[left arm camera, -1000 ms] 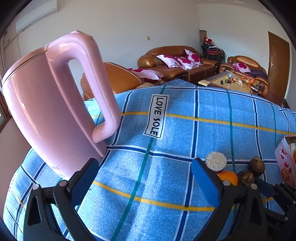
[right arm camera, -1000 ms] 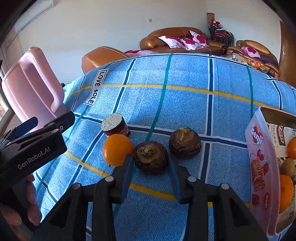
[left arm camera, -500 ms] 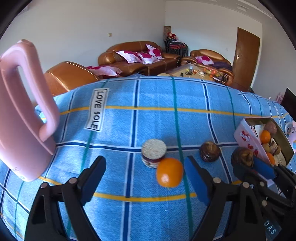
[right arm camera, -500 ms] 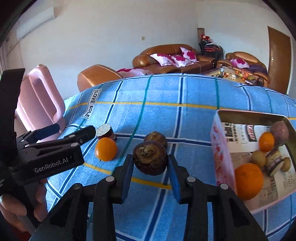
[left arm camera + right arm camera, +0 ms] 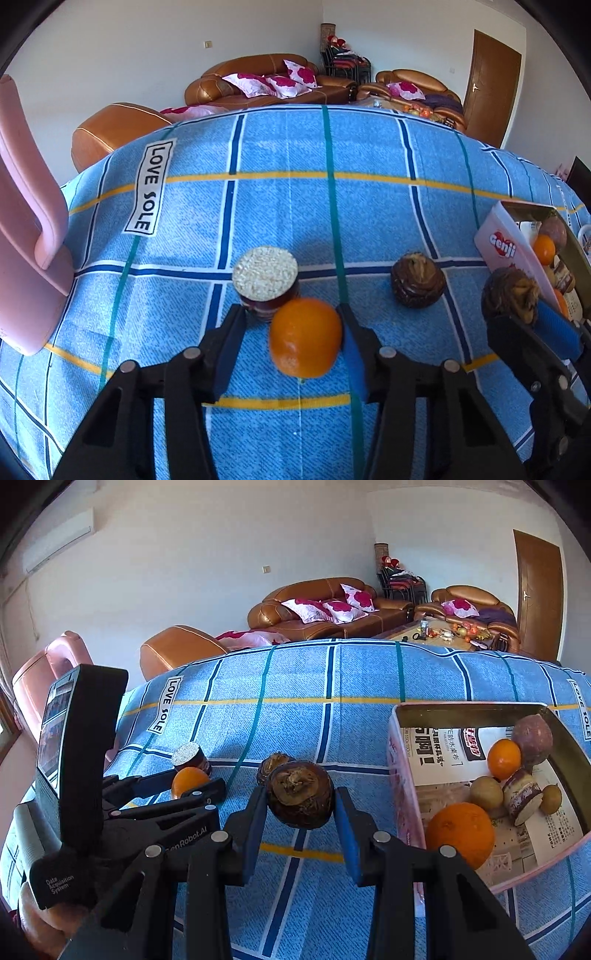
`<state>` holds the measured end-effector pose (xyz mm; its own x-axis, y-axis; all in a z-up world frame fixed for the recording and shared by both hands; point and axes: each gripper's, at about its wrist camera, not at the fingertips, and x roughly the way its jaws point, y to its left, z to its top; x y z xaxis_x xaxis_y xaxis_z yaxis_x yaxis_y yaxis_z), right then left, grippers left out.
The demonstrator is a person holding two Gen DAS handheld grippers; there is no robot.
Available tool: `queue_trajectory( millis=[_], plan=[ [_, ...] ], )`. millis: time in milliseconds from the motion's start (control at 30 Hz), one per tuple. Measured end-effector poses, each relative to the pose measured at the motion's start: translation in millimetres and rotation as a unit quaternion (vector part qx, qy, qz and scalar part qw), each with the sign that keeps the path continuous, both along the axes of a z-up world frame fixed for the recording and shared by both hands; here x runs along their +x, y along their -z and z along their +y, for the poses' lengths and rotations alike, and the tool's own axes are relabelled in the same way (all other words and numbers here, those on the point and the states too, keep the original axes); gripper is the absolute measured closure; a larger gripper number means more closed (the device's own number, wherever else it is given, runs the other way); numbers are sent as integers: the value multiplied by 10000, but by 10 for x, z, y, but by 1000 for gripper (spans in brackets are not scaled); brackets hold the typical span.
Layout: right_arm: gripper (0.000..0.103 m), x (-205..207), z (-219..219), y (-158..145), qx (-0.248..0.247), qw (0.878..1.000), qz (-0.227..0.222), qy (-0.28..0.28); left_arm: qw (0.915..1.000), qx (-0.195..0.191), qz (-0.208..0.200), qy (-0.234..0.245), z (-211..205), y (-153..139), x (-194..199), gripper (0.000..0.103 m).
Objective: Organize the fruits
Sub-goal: 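Carry the orange with the left tool over the tin box while the right tool carries the brown fruit there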
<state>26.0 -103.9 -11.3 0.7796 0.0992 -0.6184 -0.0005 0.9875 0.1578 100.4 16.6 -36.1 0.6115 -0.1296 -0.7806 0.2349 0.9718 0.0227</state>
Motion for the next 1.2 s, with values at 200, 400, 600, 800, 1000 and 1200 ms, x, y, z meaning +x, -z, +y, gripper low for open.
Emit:
queue_trajectory(
  millis=[200, 400, 600, 800, 1000, 1200],
  plan=[
    [64, -99, 47, -54, -210, 9994, -282, 69, 9998, -162, -63, 9, 71, -26, -47, 68],
    [64, -265, 111, -191, -738, 9919, -976, 351, 9938, -703, -854, -65, 226, -252, -281, 68],
    [64, -332, 156, -240, -1039, 9854, -1266, 474, 9857, -701, -1516, -225, 253, -420, -396, 68],
    [64, -331, 111, -240, -981, 9866, -1207, 490, 9849, -991, -1416, -46, 239, -393, -383, 68],
    [64, -366, 40, -226, -968, 9875, -1118, 542, 9828, -1312, -1287, 201, 230, -343, -375, 68],
    [64, -411, -73, -208, -848, 9892, -1022, 616, 9840, -1146, -1361, 41, 195, -337, -426, 68]
  ],
)
